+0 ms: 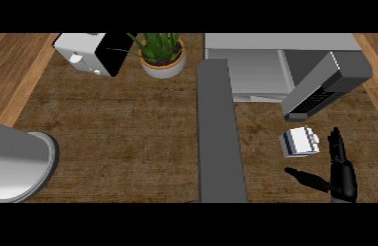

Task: Pick up the milk, place it into the microwave and close the microwave

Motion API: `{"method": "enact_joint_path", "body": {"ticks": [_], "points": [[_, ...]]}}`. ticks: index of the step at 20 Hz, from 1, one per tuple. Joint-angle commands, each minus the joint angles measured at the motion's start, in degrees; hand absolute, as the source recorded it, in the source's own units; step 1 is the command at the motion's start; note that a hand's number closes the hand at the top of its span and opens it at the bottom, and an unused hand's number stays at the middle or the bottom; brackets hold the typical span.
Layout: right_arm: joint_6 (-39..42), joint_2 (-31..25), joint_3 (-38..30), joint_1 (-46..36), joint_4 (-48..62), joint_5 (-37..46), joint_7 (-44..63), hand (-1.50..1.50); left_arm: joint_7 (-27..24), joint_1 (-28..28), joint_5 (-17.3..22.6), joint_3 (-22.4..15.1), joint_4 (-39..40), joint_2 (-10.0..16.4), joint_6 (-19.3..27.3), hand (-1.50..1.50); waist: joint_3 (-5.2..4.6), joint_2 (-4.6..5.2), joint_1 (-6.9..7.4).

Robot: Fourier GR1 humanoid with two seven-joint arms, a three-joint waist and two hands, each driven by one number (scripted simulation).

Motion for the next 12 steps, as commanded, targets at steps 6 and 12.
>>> {"method": "enact_joint_path", "body": {"ticks": [6,12], "points": [[1.88,-3.17,-3.54,-8.00,19.92,-1.47,-12.61,-1.50,0.27,4.46,3.33,-0.17,-4.75,-4.53,-3.96,-1.50,0.08,0.14,0.50],[6.69,-2.37,-4.91,-10.33,23.22,-3.68,-15.17,1.50,1.98,3.36,8.98,3.43,-4.56,0.33,-2.73,-1.50,0.10,0.14,0.46]]}}
